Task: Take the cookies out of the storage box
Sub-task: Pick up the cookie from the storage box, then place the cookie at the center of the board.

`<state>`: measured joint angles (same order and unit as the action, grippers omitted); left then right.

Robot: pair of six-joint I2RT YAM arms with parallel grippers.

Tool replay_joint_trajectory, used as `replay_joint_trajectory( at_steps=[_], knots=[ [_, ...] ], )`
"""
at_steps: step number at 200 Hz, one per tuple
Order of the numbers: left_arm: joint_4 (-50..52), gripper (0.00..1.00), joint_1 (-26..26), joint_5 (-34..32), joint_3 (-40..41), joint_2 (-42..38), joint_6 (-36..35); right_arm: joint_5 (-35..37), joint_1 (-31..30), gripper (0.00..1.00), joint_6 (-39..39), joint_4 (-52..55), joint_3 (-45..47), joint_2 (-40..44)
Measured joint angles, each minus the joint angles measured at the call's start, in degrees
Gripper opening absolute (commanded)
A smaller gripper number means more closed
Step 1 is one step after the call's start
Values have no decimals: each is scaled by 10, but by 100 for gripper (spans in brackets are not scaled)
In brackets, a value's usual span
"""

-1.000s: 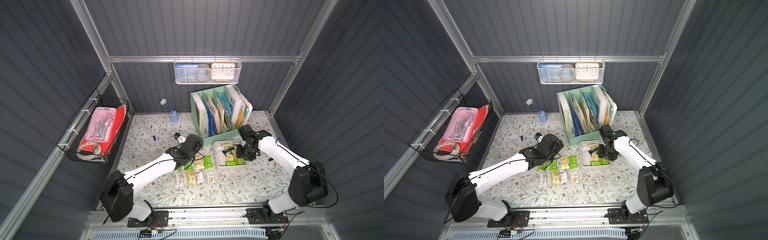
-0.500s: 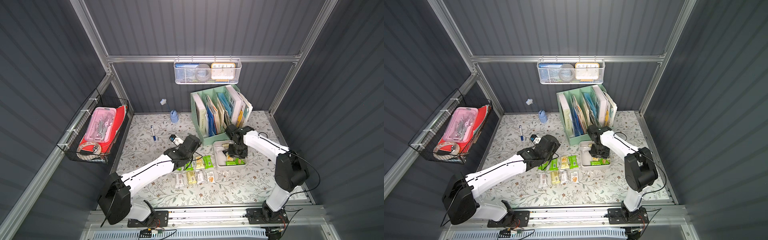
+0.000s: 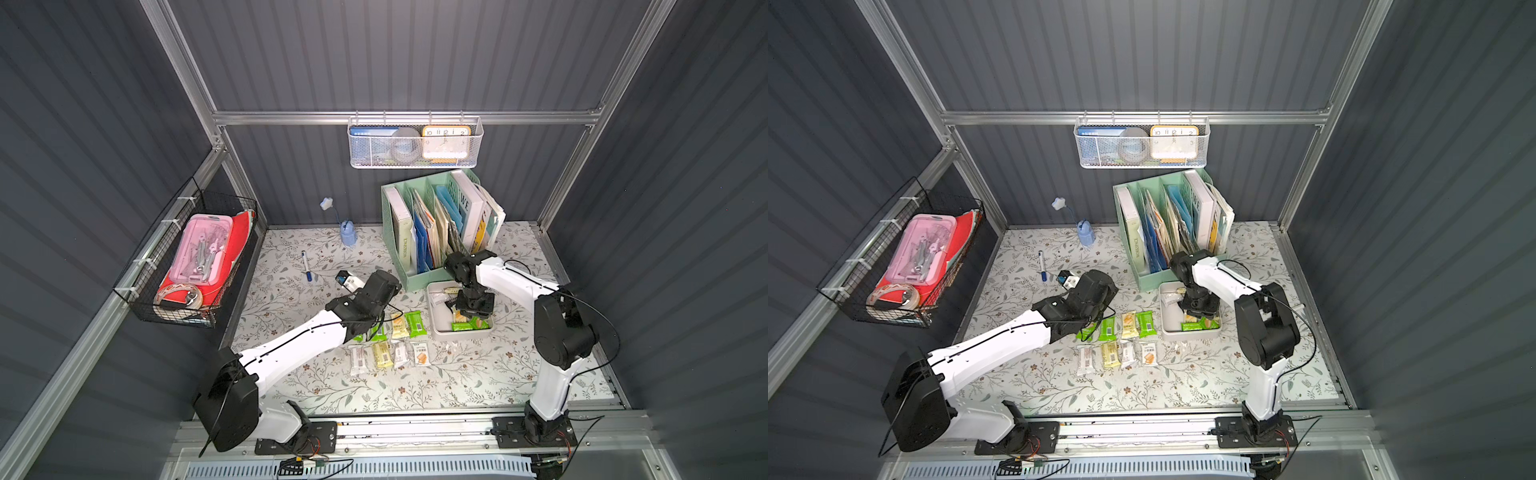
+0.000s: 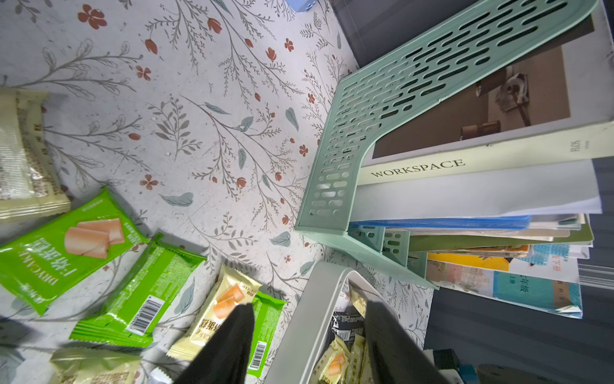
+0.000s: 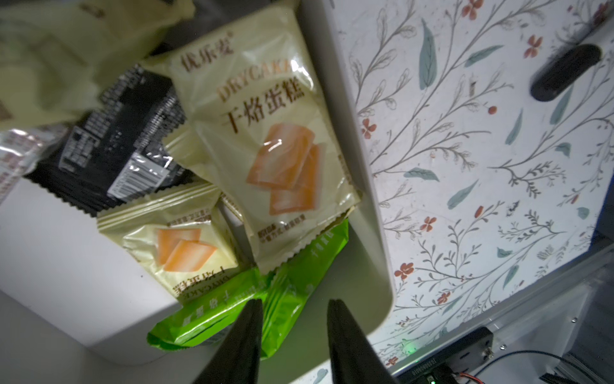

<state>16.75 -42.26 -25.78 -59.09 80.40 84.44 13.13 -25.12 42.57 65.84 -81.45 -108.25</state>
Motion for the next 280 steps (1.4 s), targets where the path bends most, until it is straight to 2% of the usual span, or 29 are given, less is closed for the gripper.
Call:
replay_joint_trajectory(
  at_steps=[30, 72, 105, 133, 208, 280],
  knots=[
    [9, 57, 0, 0, 0, -2, 2, -1, 0, 24, 3, -1, 0, -4],
    [23, 56, 0, 0, 0, -3, 6, -2, -1, 15, 6, -4, 0, -4],
    [27, 55, 0, 0, 0, -5, 7, -2, -1, 0, 9, -4, 0, -4],
    [34, 55, 0, 0, 0, -5, 8, -1, -1, 0, 11, 3, 0, 13],
    [46, 56, 3, -4, 0, -13, 11, -1, -1, 0, 8, 35, 0, 144],
    [61, 56, 14, -15, 8, -34, 15, -37, -19, 0, -12, 2, 6, 256]
  ],
)
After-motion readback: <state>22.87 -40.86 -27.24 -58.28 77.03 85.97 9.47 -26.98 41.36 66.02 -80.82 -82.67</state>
